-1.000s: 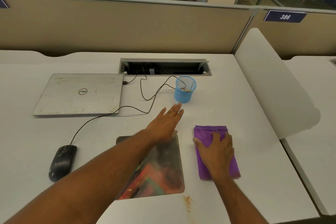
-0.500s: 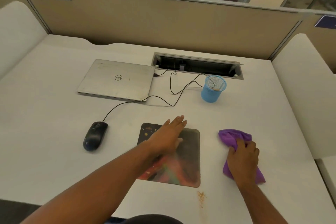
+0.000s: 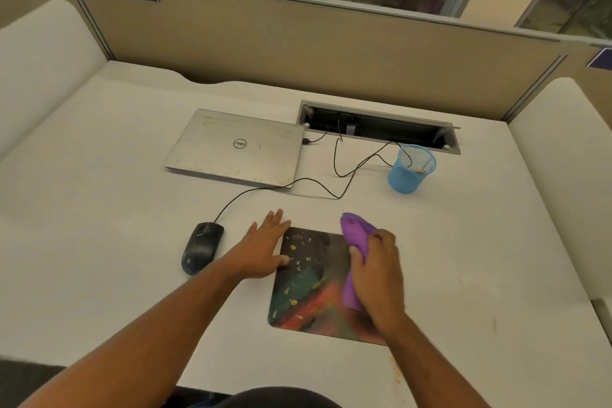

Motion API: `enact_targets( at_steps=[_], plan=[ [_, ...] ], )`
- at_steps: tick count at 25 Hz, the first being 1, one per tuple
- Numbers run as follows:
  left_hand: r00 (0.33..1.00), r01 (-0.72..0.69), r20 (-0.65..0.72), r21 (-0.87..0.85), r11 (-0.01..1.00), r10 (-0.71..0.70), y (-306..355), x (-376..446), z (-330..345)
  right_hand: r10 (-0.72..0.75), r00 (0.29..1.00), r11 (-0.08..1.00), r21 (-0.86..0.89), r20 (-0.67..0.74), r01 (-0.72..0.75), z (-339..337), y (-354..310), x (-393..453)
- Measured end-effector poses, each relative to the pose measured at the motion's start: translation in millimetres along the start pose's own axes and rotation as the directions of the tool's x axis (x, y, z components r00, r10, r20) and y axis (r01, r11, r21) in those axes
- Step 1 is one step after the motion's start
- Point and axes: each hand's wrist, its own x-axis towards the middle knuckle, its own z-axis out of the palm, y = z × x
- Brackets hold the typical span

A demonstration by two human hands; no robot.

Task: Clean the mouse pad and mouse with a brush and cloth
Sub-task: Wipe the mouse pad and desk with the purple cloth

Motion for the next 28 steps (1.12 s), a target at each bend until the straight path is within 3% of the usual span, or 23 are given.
enact_targets(
  at_steps=[5,7,11,17,21,23,28],
  plan=[
    [0.997,-0.038,0.068,0.001,0.999,0.038,-12.8,-3.5,9.8,-0.135,0.97,0.977,-0.134,0.202,0.164,50.5,-45.9,-12.0],
    [0.998,-0.041,0.043,0.012,0.999,0.041,-14.6,-3.4,12.4,-0.099,0.956,0.961,-0.222,0.277,0.164,64.8,-51.8,-12.1],
    [0.998,-0.052,0.029,0.004,0.999,0.052,-14.1,-2.3,13.7,-0.039,0.958,0.957,-0.265,0.283,0.117,81.5,-63.0,-12.4],
    [0.998,-0.06,0.023,0.008,0.998,0.06,-14.7,-1.2,15.9,-0.201,0.889,0.895,-0.291,0.413,0.337,73.5,-31.3,-51.6],
    [0.997,-0.067,0.033,0.008,0.998,0.066,-15.6,-0.9,15.2,-0.029,0.946,0.939,-0.316,0.323,0.137,75.5,-40.8,-12.8],
    [0.998,-0.062,0.02,-0.02,0.998,0.063,-15.4,-2.4,15.0,-0.02,0.947,0.947,-0.298,0.32,0.12,79.4,-62.5,7.8],
    [0.998,-0.068,-0.011,-0.084,0.994,0.068,-18.1,-3.0,16.8,-0.227,0.869,0.888,-0.274,0.44,0.37,80.1,-61.8,-25.6]
  ],
)
